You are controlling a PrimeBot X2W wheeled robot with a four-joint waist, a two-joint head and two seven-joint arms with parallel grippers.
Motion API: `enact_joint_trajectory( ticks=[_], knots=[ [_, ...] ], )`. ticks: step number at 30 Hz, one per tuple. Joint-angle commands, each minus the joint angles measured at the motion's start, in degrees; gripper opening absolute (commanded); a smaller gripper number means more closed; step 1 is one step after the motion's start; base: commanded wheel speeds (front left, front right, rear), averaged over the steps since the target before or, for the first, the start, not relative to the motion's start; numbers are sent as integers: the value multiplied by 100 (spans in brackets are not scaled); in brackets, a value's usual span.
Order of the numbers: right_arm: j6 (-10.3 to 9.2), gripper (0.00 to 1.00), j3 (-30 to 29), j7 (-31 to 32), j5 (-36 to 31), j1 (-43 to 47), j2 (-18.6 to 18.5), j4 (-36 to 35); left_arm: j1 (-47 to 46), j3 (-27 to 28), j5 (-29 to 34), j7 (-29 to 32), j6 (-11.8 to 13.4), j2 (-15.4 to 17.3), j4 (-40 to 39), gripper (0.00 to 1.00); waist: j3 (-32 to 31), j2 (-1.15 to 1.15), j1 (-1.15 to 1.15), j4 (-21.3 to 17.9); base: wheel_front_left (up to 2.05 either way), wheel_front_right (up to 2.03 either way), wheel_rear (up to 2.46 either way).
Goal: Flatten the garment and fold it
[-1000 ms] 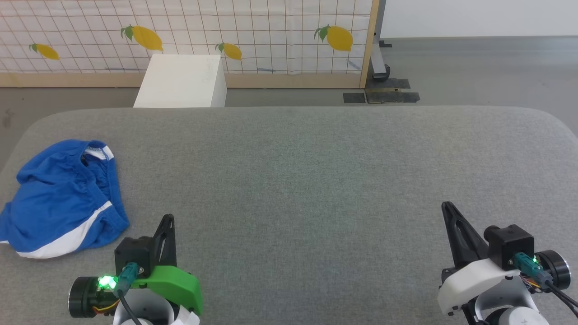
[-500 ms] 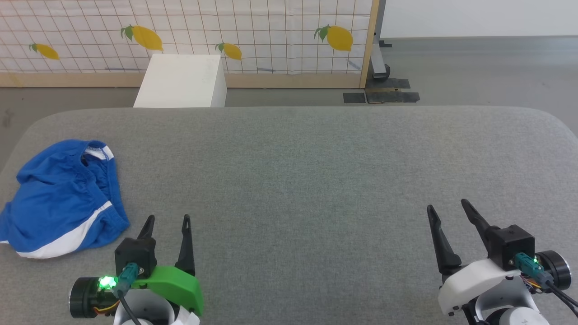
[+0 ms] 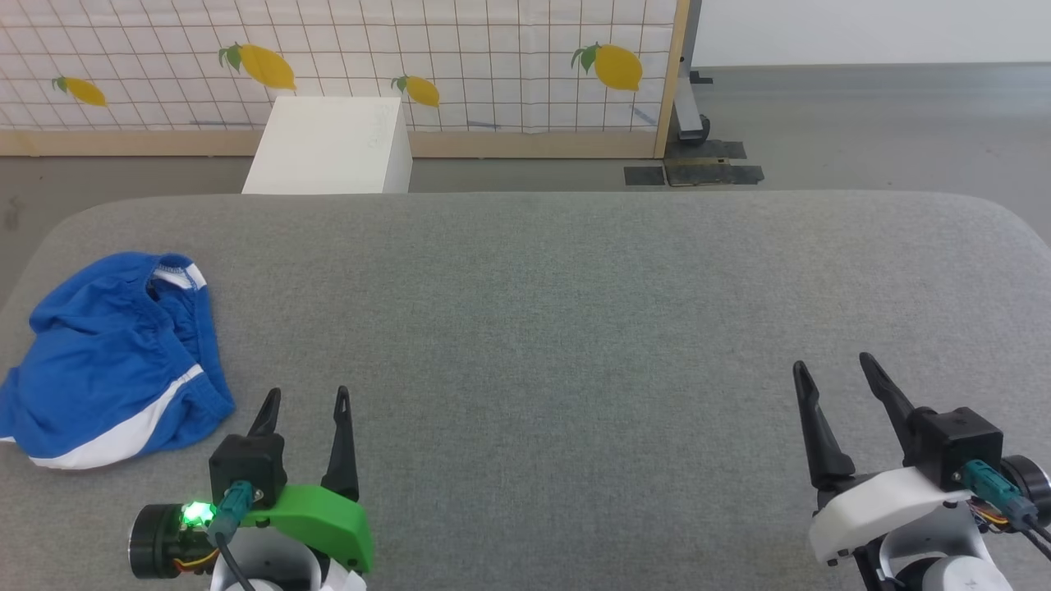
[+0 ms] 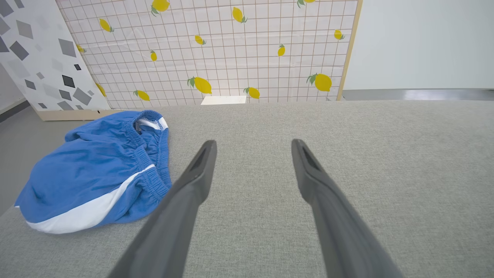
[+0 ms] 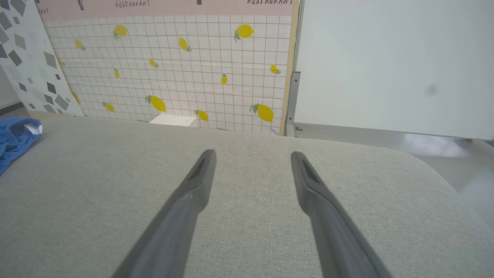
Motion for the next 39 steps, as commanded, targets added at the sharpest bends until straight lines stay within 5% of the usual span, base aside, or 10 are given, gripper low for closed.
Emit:
enact_joint_trajectory(
  ticks=[1,39],
  knots=[
    [-1,100,-33,-59,79,-36,1,-63,-76,-22,-55,-59,65,-4,5,100,2,0,0,1,0,0,0],
    [-4,100,-279,-544,673,73,5,-276,-165,-201,-335,-541,273,-13,2,100,-4,0,0,39,0,0,0]
  ],
)
